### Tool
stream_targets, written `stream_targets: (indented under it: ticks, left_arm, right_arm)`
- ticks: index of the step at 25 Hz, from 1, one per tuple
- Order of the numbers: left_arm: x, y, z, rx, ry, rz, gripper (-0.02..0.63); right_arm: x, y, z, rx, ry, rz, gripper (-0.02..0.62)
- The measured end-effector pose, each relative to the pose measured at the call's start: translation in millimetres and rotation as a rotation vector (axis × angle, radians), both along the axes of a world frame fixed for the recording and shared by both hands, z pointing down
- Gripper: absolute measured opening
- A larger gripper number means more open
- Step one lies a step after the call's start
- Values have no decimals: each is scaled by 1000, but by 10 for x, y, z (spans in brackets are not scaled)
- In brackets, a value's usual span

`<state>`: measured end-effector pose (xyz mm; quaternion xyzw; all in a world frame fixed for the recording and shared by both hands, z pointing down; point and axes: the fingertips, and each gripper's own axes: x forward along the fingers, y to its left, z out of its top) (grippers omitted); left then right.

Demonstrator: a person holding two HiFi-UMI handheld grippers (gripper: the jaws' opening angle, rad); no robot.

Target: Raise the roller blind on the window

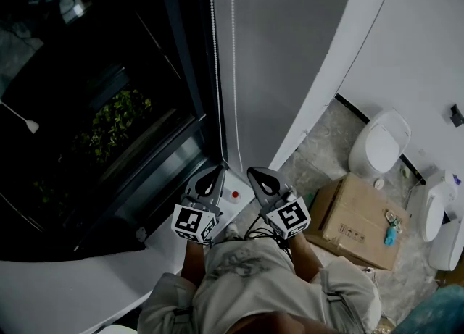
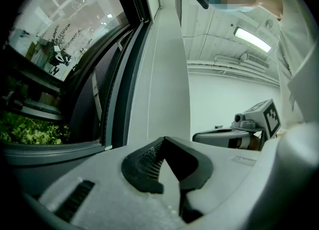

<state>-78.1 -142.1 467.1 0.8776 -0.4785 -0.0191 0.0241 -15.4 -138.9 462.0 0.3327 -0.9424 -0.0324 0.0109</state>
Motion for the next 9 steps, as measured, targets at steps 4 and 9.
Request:
stream_targets:
  ticks: [4,9]
  left_arm:
    - [-9,2,-3,-1,2,-1,6]
    - [-11,4,4,-4,1,2,6]
  right_arm:
    - [-8,6,-10,-1,4,2,6]
    - [-11,19,21,-49,13,13,6]
